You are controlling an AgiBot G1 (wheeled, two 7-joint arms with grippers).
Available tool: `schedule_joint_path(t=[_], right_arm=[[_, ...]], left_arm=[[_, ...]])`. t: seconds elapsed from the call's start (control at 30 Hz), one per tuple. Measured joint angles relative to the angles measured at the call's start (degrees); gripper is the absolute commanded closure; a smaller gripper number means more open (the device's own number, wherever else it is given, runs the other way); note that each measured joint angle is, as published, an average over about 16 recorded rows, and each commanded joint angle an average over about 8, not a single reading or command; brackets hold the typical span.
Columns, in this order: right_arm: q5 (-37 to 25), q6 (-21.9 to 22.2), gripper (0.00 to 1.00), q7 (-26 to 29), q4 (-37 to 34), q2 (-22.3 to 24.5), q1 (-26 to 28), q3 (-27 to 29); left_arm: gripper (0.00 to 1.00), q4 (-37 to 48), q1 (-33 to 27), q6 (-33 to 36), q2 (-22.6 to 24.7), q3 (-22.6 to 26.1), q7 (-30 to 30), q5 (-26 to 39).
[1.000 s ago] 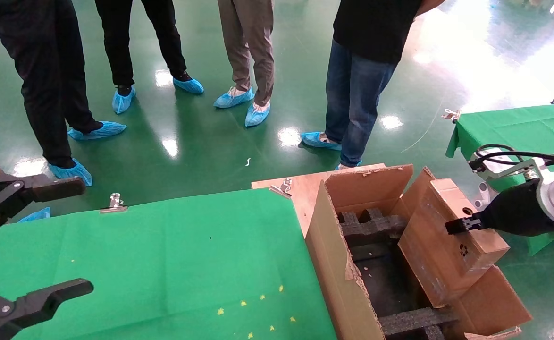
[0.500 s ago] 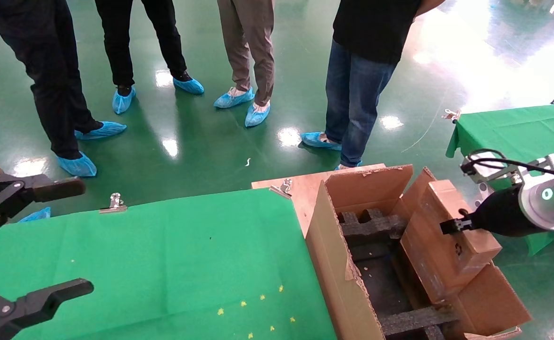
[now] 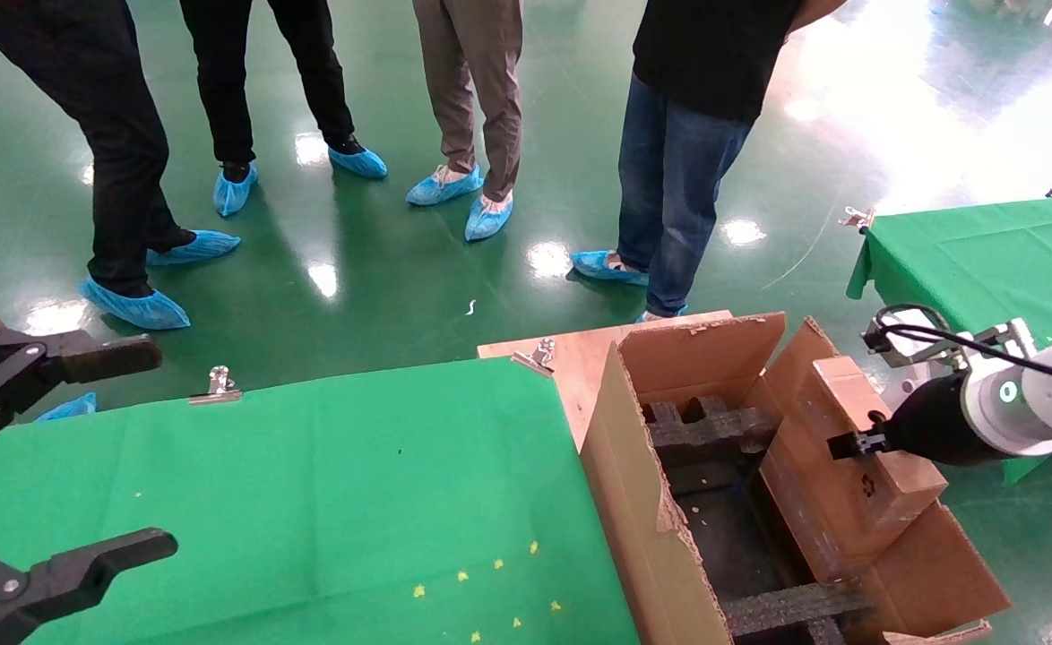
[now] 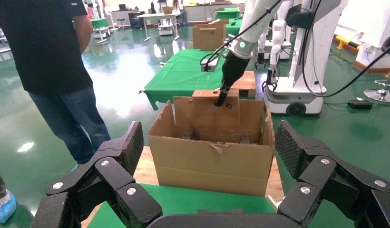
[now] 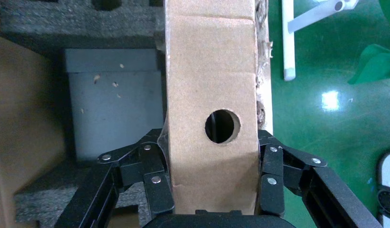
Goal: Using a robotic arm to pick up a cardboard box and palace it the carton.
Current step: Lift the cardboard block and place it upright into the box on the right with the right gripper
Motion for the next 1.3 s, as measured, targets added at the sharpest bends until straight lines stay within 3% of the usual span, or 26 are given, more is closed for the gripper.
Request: schedule_joint_path(t=[0.8, 1.3], right_arm=[[-6.4, 8.7, 1.00, 8.4, -1.6, -2.8, -9.2, -3.1], [-6.0, 12.7, 1.00, 8.3, -7.4, -6.9, -13.8, -4.2]], left_arm=[[0.00, 0.0, 0.0, 0.0, 0.0, 0.0, 0.0, 0.0], [0.00, 0.0, 0.0, 0.0, 0.0, 0.0, 0.0, 0.0]])
